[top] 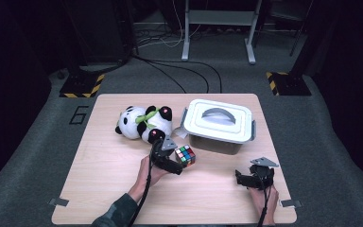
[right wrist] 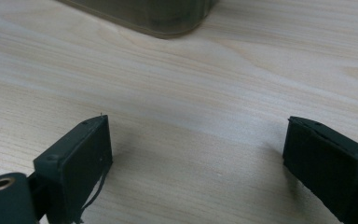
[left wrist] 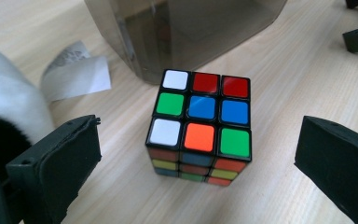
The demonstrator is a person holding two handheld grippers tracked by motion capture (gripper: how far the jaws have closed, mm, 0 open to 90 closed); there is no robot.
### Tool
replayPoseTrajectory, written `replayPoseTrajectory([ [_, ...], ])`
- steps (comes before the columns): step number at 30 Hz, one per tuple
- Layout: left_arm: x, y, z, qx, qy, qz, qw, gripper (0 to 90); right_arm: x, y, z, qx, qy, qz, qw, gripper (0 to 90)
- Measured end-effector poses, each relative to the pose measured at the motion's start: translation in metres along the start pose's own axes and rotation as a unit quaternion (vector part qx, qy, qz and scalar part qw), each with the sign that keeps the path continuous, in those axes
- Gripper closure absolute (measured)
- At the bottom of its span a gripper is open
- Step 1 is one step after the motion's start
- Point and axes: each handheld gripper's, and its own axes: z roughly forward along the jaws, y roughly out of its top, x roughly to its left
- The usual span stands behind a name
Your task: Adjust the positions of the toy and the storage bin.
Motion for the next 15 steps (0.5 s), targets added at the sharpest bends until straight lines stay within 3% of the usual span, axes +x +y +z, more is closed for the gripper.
replayPoseTrajectory([
  [4, 0.000, 0.000, 0.013, 0.010, -0.004, 0.001, 0.9999, 1.0, 0.000, 0.000, 0.000, 0.000, 0.000, 0.000, 1.0000, 7.1],
  [9, 0.003, -0.001, 0.022, 0.020, -0.009, -0.003, 0.9998, 14.7, 0.000, 0.000, 0.000, 0.000, 0.000, 0.000, 1.0000, 7.1],
  [15, 0.005, -0.004, 0.032, 0.016, -0.024, -0.004, 0.9996, 18.1, 0.000, 0.000, 0.000, -0.001, 0.000, 0.000, 1.0000, 7.1],
])
